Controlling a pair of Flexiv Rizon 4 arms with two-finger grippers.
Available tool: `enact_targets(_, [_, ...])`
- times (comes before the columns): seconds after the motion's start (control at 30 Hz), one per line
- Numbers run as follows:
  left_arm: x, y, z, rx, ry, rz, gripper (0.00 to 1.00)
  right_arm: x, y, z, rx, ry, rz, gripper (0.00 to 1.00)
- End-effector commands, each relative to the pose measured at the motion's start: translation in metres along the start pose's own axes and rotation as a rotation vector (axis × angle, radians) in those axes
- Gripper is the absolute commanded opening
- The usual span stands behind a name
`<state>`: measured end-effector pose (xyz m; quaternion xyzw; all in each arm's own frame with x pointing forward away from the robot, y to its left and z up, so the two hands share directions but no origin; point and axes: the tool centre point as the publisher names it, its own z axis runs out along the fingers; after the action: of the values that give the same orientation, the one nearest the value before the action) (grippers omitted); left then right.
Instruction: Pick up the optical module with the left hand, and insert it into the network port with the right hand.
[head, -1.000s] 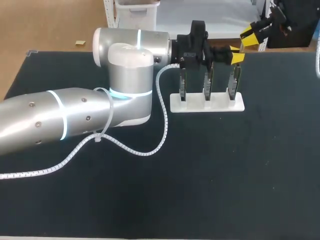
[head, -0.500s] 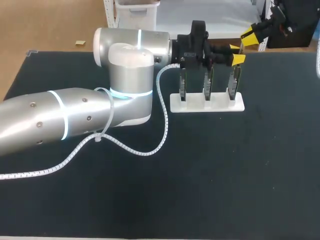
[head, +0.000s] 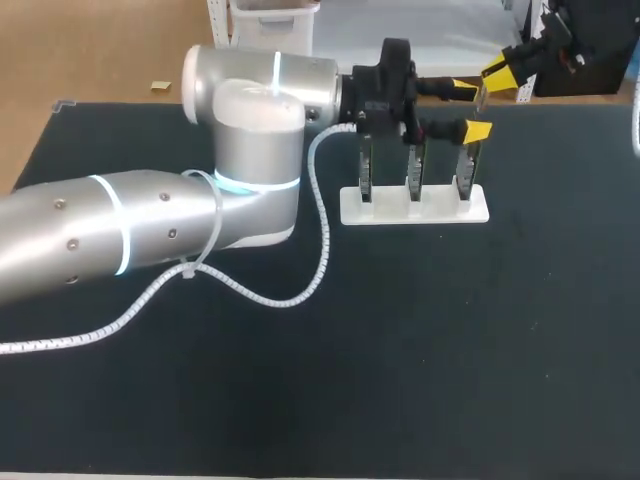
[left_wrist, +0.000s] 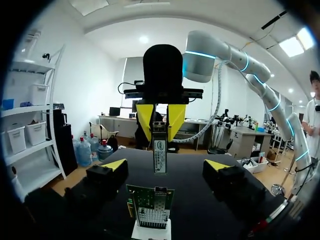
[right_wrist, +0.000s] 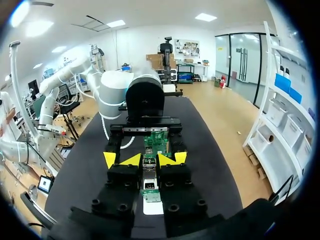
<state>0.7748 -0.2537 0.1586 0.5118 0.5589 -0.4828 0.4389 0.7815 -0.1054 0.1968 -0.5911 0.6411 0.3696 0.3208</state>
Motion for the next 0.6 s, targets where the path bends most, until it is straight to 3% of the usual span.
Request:
enact_targets(0.03, [-0.005,-0.003,-0.007,-0.021,0.070,0.005,1.00,0.001,0.003,-0.001,0.008,0.000,-0.001,0.00])
enact_targets(0.43, [0.002,-0.003,-0.019,-0.046,0.296,0.008,1.00,0.001,0.002,-0.001,0.005,-0.002,-0.006,0.00])
enact_targets(0.6, [0.010,-0.002,-0.022,-0.027,0.353,-0.007,1.00,0.001,0.001,-0.001,0.005,-0.002,-0.009,0.00])
